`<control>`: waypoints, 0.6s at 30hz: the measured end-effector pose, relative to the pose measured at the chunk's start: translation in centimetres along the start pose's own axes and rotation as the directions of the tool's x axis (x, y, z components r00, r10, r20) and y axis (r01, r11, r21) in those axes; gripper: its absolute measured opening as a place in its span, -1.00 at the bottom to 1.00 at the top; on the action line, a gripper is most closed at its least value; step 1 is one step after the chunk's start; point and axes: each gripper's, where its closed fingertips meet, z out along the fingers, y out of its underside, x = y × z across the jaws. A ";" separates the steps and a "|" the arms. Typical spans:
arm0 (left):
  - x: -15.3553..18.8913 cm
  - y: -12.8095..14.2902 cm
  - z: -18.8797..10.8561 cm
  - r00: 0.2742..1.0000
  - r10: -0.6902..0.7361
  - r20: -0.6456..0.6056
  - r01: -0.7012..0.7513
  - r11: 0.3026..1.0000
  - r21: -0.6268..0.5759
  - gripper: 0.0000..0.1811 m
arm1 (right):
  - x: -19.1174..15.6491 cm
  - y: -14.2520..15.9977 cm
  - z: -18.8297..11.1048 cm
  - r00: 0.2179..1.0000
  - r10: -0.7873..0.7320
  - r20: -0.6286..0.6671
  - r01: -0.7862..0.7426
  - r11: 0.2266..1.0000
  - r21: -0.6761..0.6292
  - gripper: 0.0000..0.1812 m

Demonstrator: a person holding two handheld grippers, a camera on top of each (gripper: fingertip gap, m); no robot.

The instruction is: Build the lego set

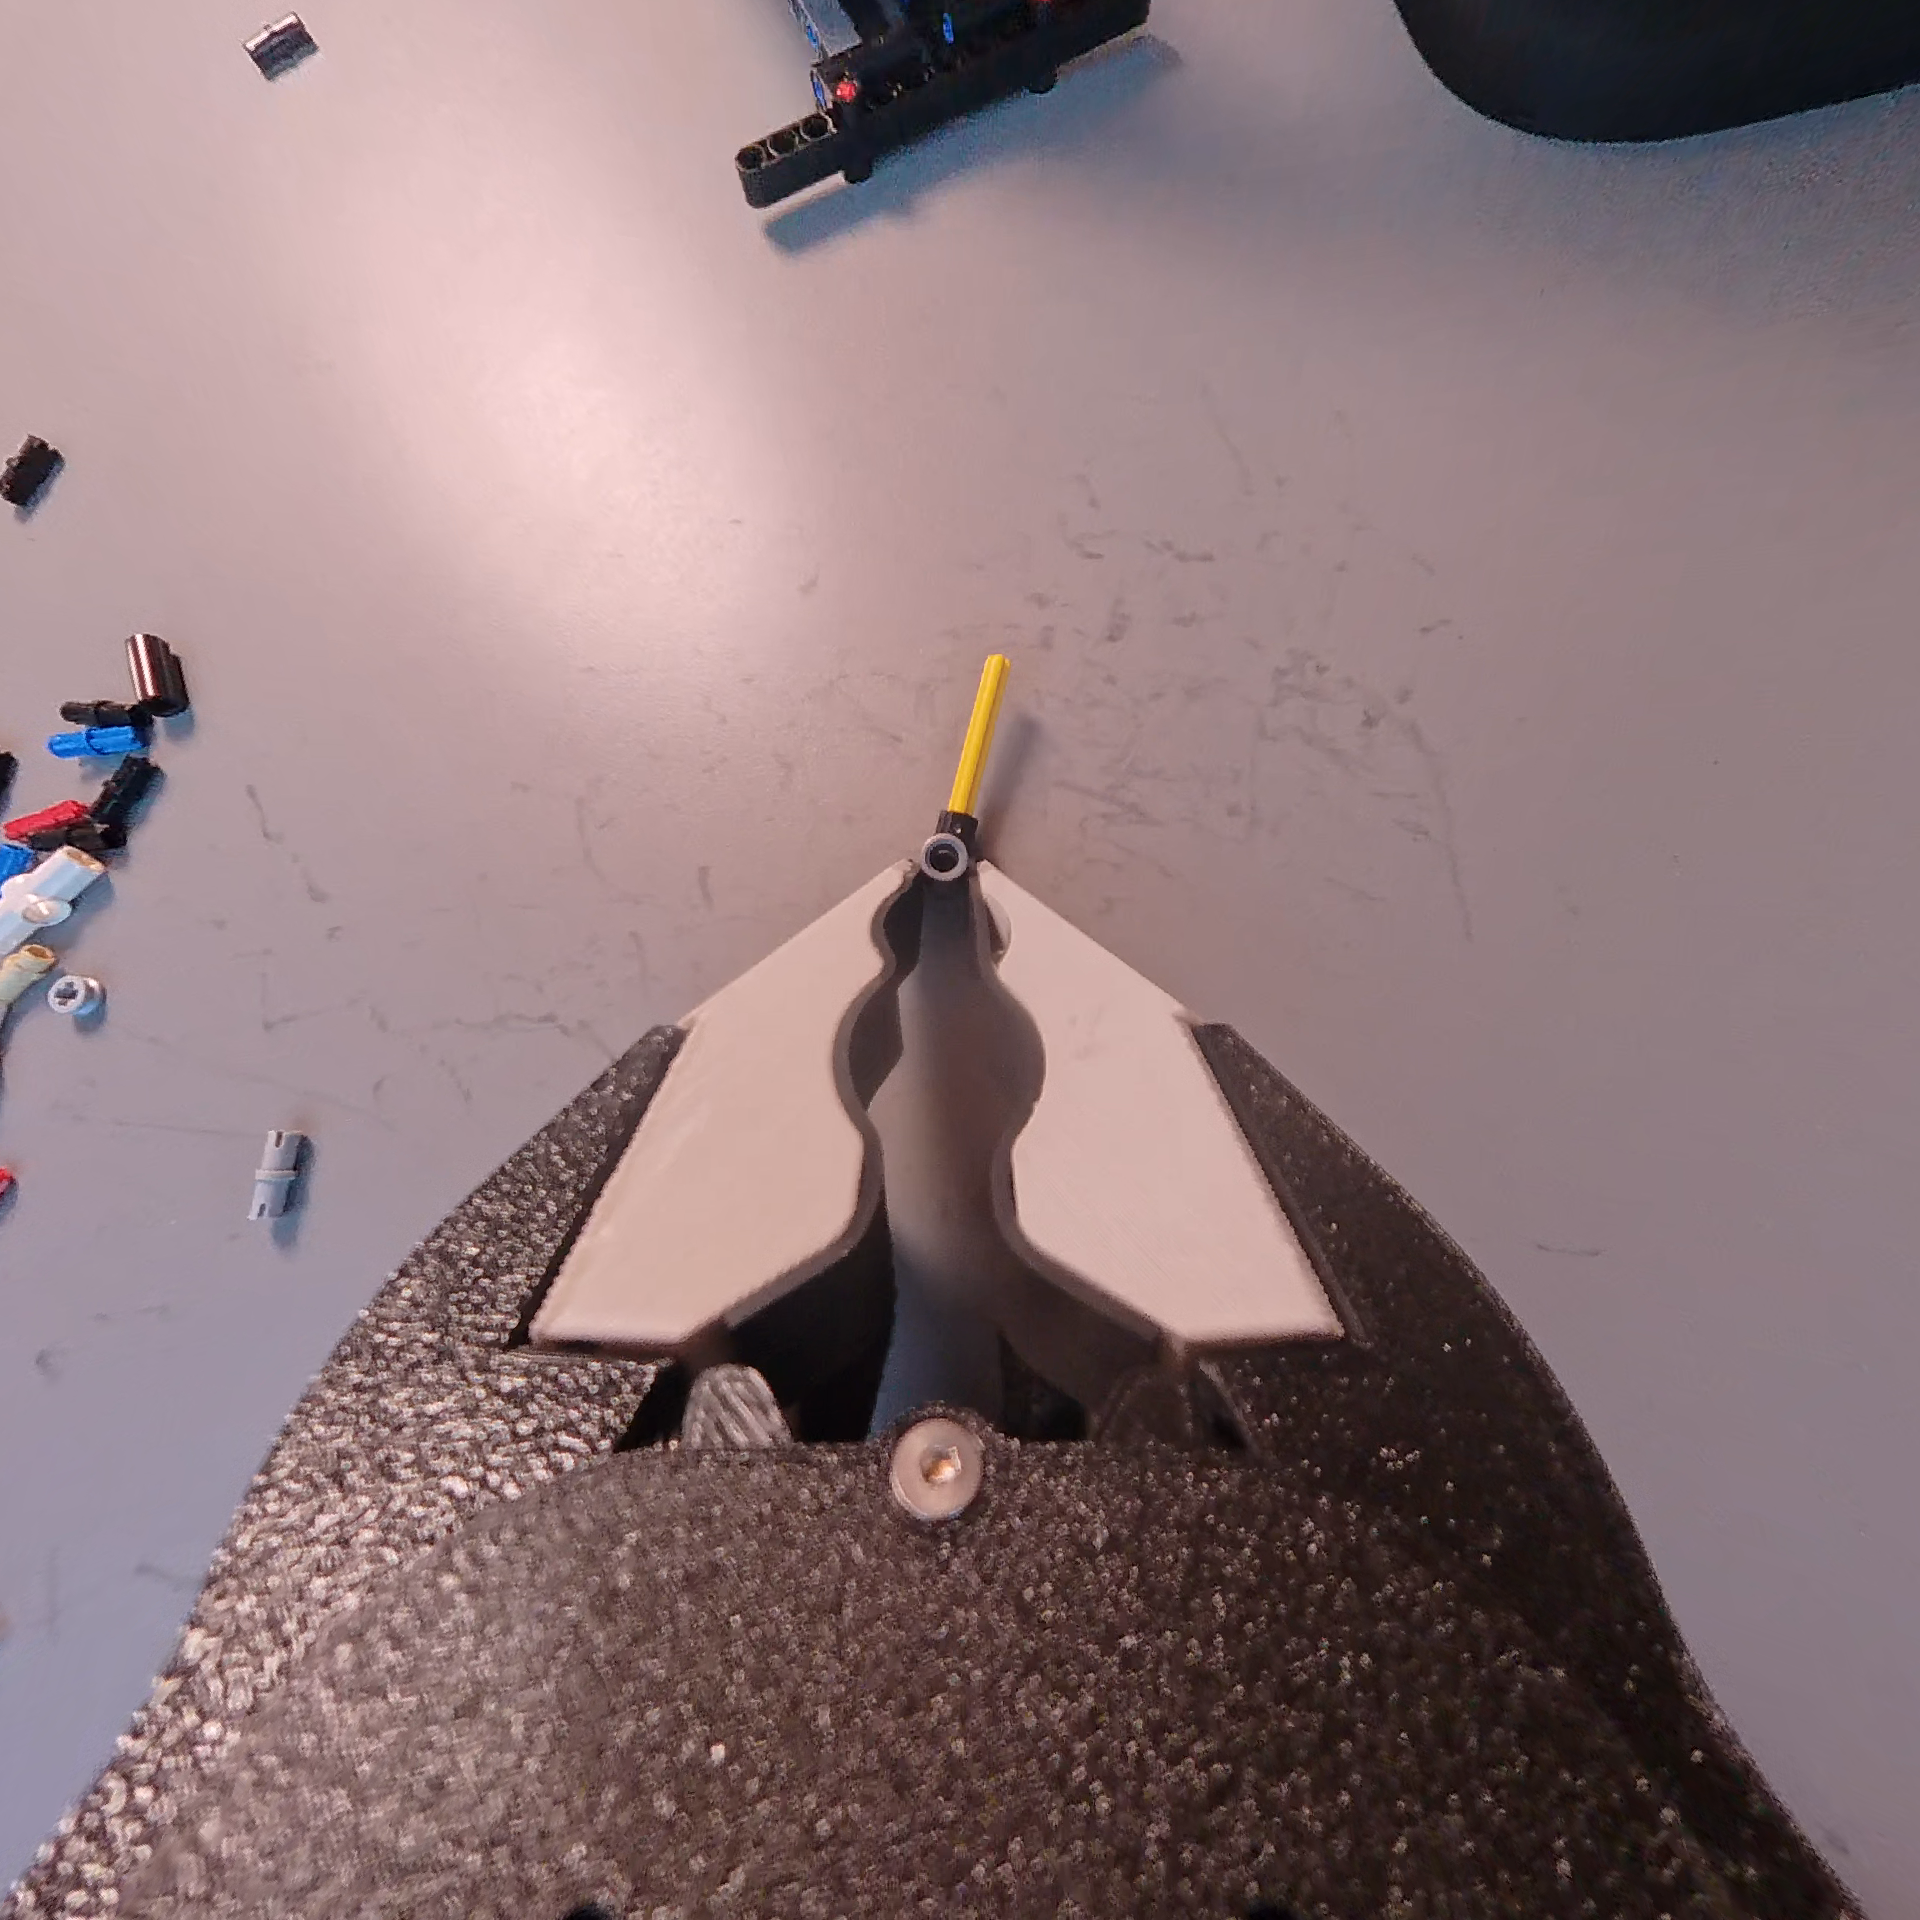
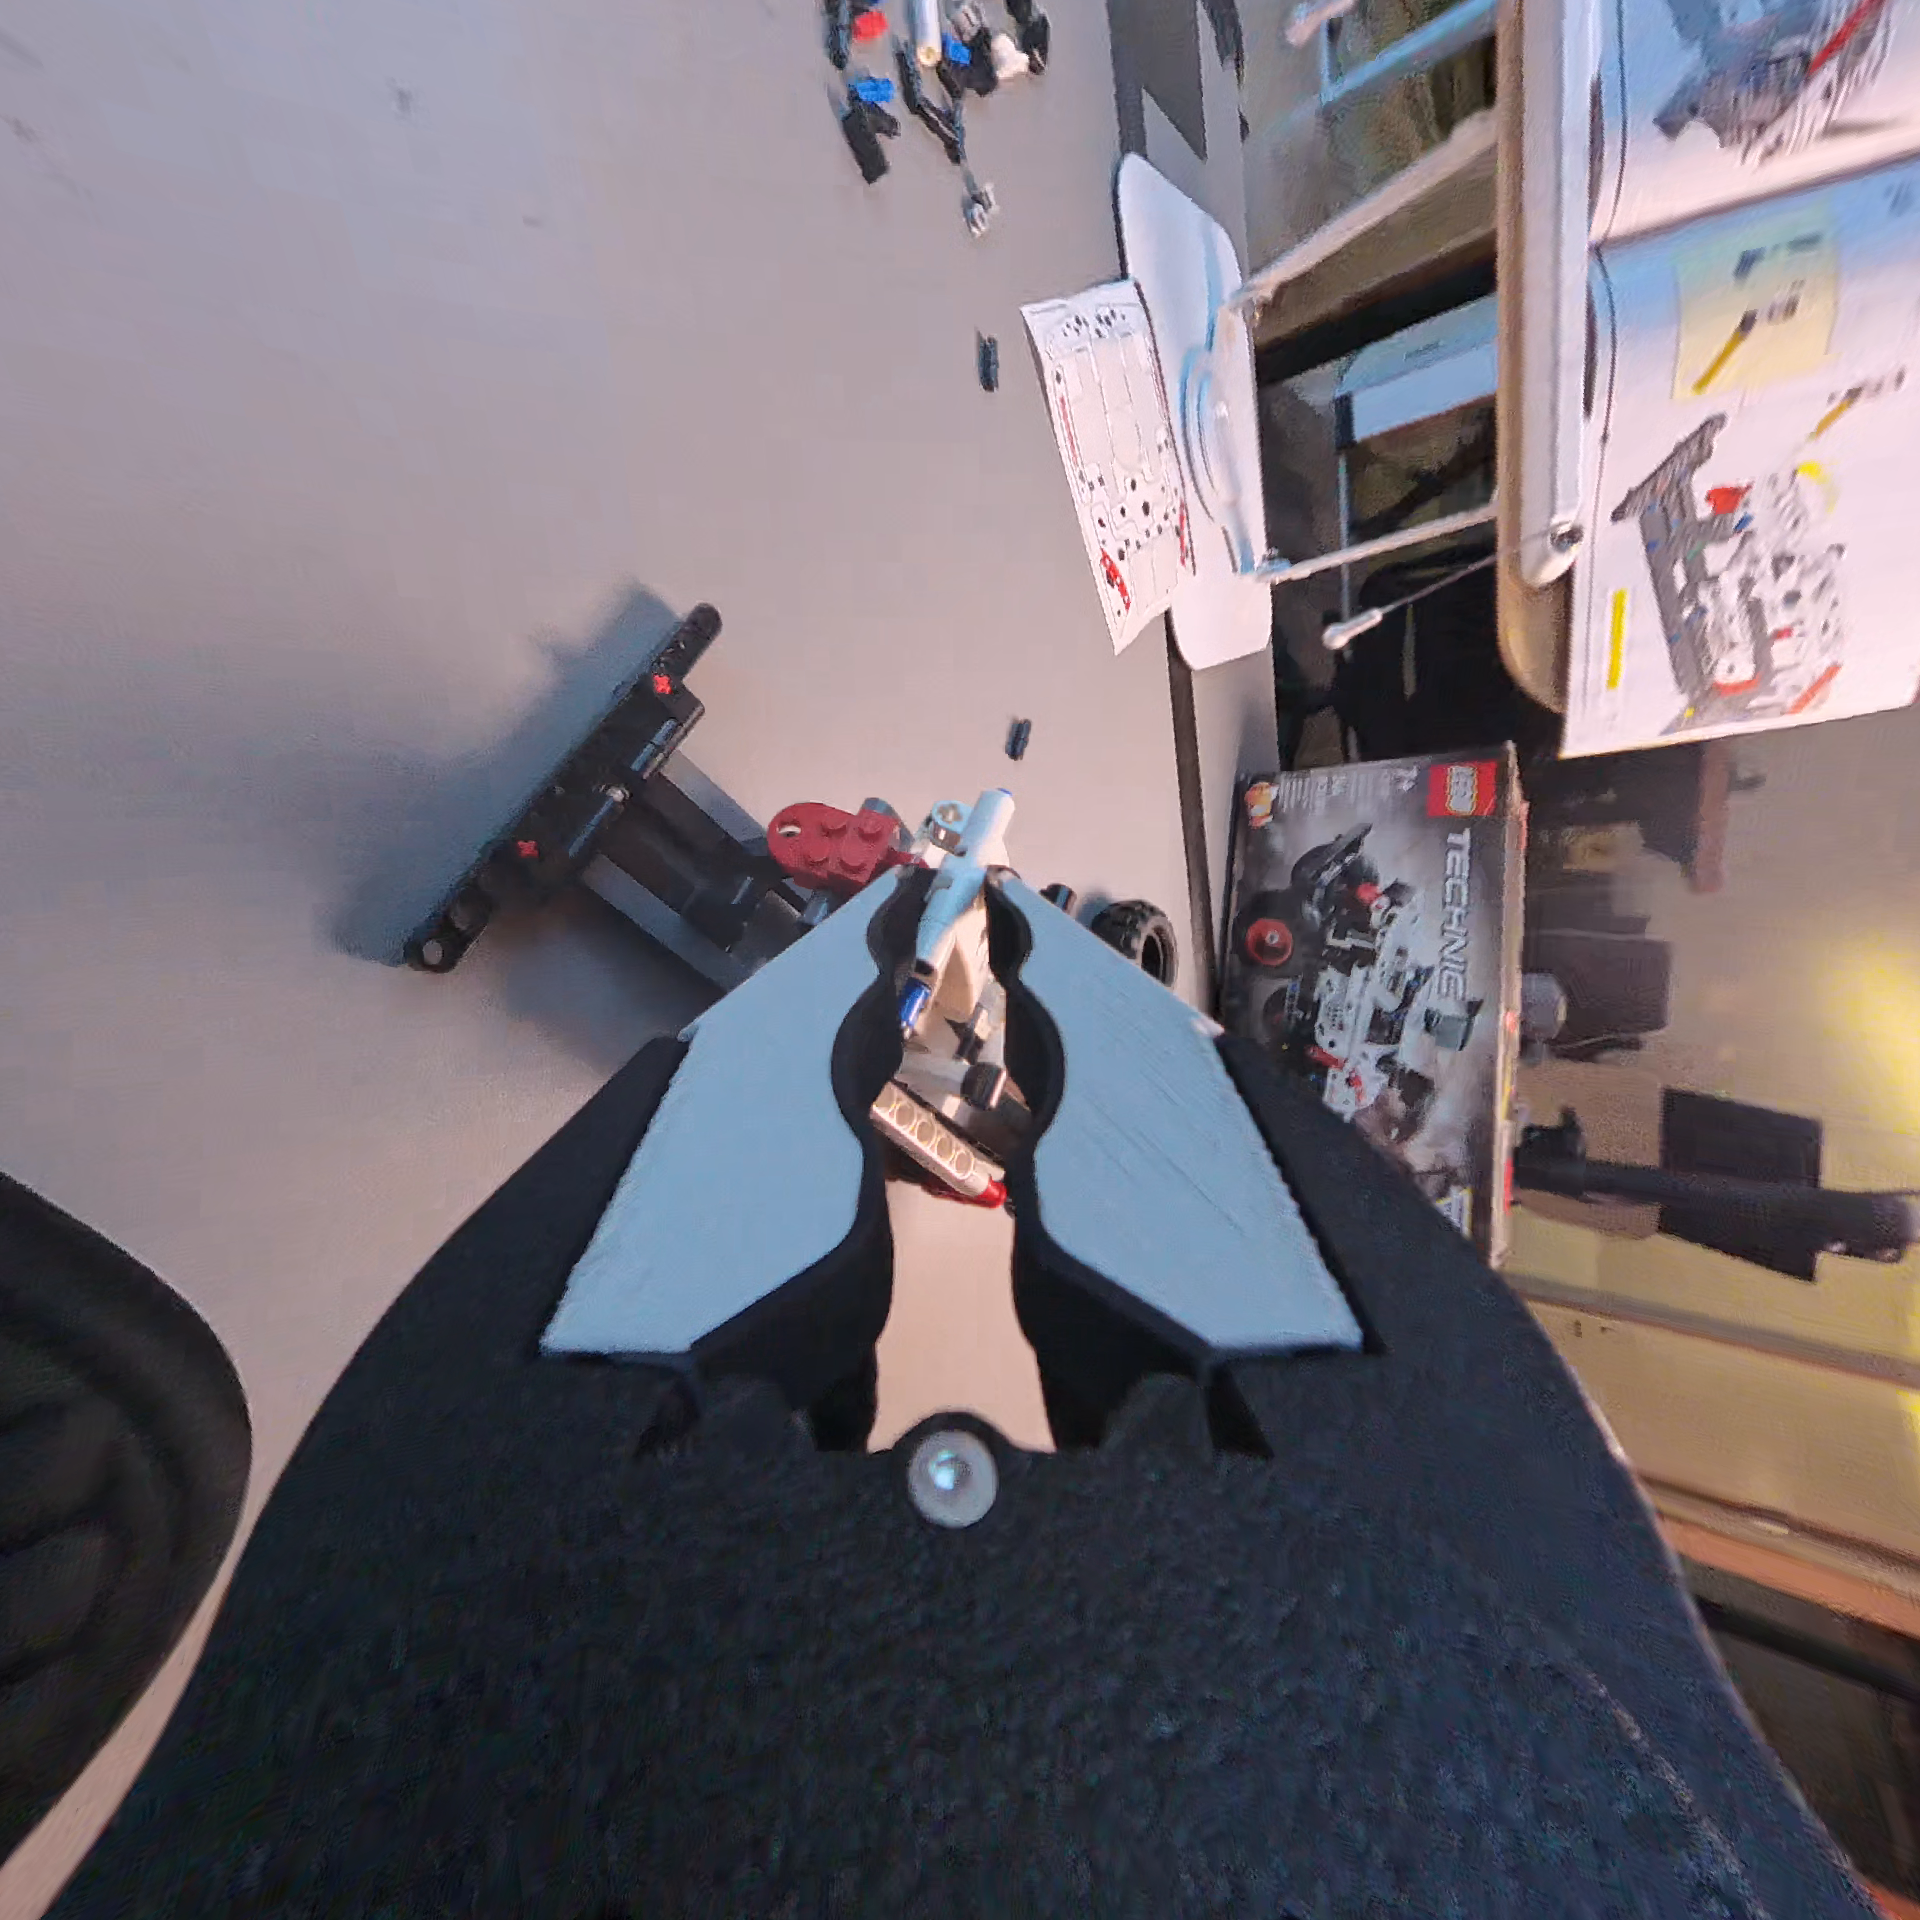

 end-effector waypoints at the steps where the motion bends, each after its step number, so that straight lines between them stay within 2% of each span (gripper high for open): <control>1: 0.0 0.0 0.0 1.000 -0.002 0.000 0.002 1.000 0.000 -0.92 | -0.3 -0.1 0.0 0.999 -0.048 -0.003 0.048 0.999 0.005 -0.86; 5: 0.0 0.0 0.0 1.000 -0.009 -0.001 0.009 1.000 0.002 -0.92 | -0.7 0.0 -0.3 0.995 -0.102 0.007 0.102 0.995 0.014 -0.84; 8: 0.0 0.0 0.0 1.000 -0.014 -0.004 0.014 1.000 0.004 -0.92 | -0.6 -0.2 -1.0 0.999 -0.003 0.044 0.001 0.999 0.040 -0.76; 11: 0.0 0.0 0.0 1.000 -0.024 -0.012 0.024 1.000 0.008 -0.92 | -0.7 0.0 -1.1 0.993 0.097 0.064 -0.099 0.995 0.033 -0.81; 12: 0.0 0.0 0.0 1.000 -0.026 -0.014 0.027 1.000 0.010 -0.92 | -0.8 0.2 -1.0 0.994 0.097 0.057 -0.098 0.995 0.027 -0.87; 18: 0.0 0.0 0.0 0.999 -0.035 -0.020 0.035 0.999 0.014 -0.92 | -1.2 0.2 -1.4 0.998 -0.058 -0.031 0.059 0.997 0.052 -0.90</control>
